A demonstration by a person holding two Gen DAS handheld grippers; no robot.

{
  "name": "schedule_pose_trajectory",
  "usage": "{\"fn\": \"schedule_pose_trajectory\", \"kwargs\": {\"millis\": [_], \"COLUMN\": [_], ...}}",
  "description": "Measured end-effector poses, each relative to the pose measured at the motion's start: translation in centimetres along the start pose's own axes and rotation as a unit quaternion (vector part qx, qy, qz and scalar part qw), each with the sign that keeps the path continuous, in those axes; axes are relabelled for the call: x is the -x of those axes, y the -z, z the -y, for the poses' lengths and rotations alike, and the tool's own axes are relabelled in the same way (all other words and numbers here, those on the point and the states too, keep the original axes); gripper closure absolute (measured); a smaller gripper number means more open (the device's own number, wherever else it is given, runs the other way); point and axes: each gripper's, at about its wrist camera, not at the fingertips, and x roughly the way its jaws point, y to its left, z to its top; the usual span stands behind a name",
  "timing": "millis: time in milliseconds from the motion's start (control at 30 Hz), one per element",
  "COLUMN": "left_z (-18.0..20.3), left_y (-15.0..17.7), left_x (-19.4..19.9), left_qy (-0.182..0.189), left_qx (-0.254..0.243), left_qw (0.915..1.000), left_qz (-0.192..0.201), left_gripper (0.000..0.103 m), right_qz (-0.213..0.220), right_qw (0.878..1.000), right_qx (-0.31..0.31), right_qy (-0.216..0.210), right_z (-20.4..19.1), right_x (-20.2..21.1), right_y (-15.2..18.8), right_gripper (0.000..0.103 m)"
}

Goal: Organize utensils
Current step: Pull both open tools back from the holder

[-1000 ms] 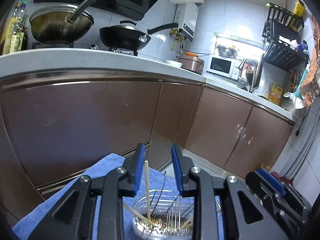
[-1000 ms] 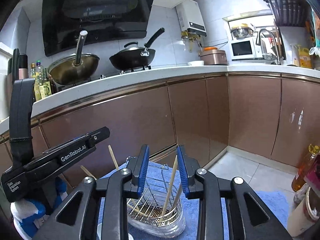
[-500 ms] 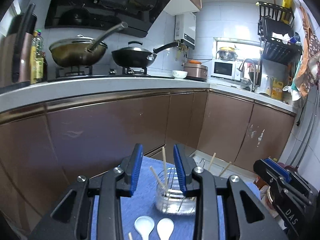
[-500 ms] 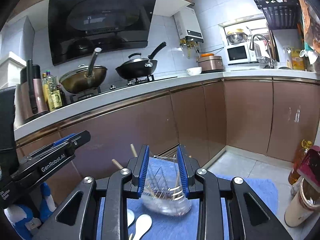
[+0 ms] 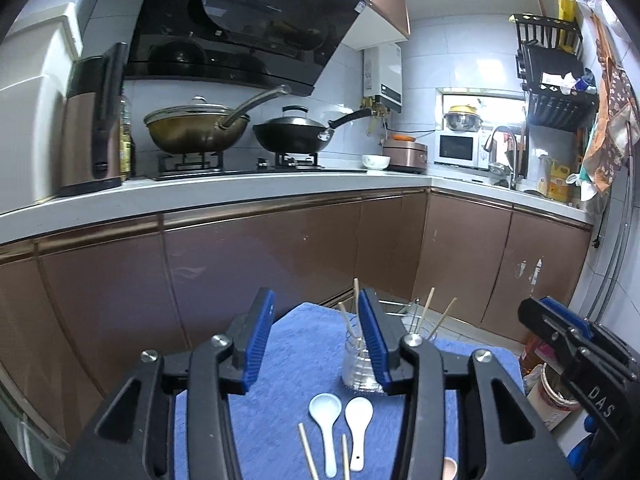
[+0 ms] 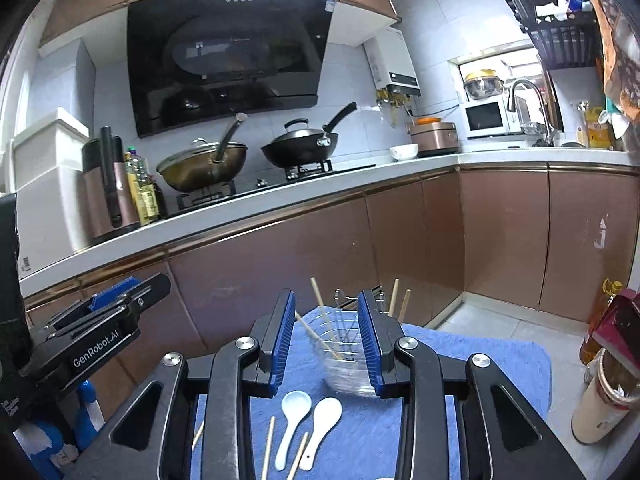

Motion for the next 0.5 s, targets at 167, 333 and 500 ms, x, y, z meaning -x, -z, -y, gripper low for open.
{"fn": "schedule_pose_trajectory", "kwargs": {"millis": [167,333,500], "left_z": [-1.3,-2.5,-3.6], "left_y": [0.1,0.2,0.2], "left_x": [2.2,4.5,6.7], "left_qy": [-0.009,-0.016,-0.024], "left_qx": [0.005,0.011,0.014], "left_qw": [0.9999,0.9997,0.9993], "left_qz": [0.006,0.015,0.025], "left_gripper": [0.061,0.061,0.061], "right_qz": [0.007,0.017,0.028], "right_qw": [1.0,1.0,0.999], "right_qx": [0.006,0.01,0.014], "right_qy": [-0.006,-0.009,-0.011], "right_z": [-1.2,-2.1,-2.9], "right_x": [2.0,4.3,6.3], "right_y": [0.0,0.0,-0.1], "right_gripper": [0.07,0.069,0.069]}}
